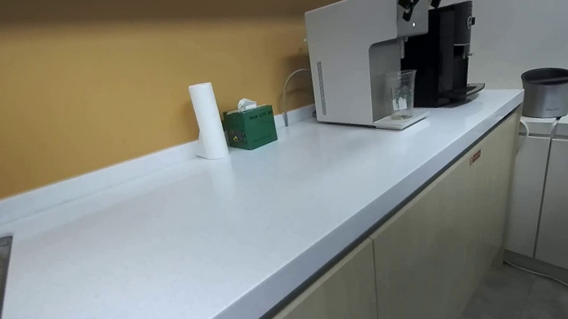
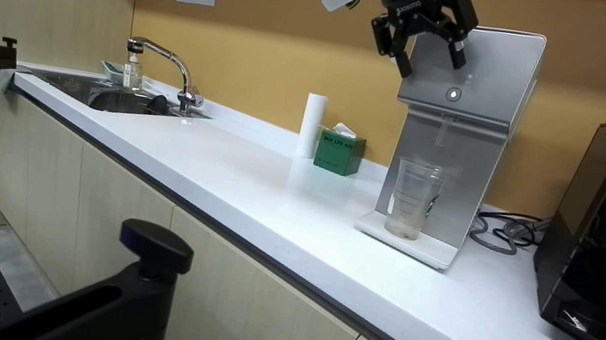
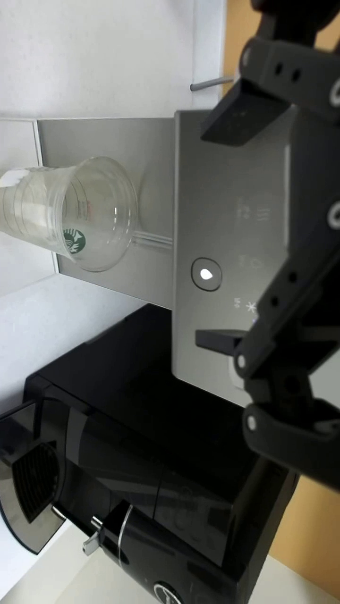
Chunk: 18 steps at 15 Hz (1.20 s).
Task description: Remove the cup from the dispenser
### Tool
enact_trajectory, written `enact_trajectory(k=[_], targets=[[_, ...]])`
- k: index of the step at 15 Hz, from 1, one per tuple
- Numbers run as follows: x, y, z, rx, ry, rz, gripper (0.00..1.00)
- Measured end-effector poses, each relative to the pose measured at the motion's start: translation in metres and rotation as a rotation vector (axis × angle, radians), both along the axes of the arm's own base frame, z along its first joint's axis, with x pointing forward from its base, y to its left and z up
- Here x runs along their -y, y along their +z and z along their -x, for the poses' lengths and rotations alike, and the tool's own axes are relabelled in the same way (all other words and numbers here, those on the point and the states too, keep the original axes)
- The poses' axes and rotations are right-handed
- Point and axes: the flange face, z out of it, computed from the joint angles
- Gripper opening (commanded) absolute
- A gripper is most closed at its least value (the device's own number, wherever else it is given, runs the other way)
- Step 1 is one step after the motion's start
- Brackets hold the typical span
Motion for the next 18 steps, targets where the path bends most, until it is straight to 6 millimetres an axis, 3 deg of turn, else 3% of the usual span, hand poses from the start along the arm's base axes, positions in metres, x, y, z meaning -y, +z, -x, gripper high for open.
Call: enact_trajectory(k=[6,13,18], targets=[[0.009,-0.016,-0.005,0.01,0.002,0.009,1.0],[0.017,-0.021,0.015,-0.136,-0.04,-0.075,1.0],[0.018,-0.025,0.014,-0.145,-0.034,-0.077,1.0]])
